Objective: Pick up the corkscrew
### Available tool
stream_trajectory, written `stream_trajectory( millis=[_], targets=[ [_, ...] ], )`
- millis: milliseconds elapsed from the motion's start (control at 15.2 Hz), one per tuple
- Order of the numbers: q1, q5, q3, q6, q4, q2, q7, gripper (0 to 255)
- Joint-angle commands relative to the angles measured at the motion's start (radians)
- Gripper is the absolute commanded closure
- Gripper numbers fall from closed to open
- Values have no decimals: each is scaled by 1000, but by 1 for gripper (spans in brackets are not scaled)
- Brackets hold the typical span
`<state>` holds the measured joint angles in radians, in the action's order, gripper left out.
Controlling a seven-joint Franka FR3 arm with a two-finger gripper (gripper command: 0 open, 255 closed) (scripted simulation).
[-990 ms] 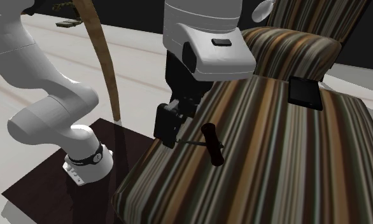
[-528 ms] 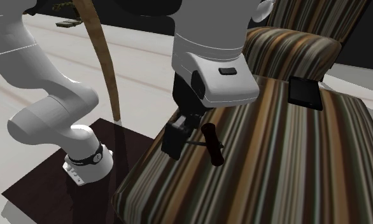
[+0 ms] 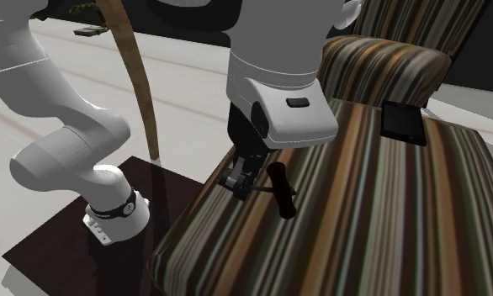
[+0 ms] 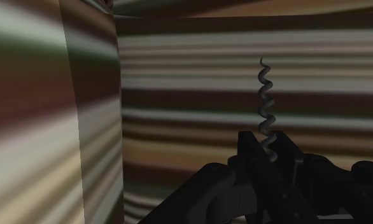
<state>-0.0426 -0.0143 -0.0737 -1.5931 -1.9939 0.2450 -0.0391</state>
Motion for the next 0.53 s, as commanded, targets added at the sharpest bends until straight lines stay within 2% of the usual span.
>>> stream_trajectory(
  millis=[0,198,462],
  targets=[
    [0,0,0,0,0,0,0,255],
    [-1,-1,1,-1,0,-1,2,255],
    [-1,-1,1,53,58,-4,3,255]
  ],
)
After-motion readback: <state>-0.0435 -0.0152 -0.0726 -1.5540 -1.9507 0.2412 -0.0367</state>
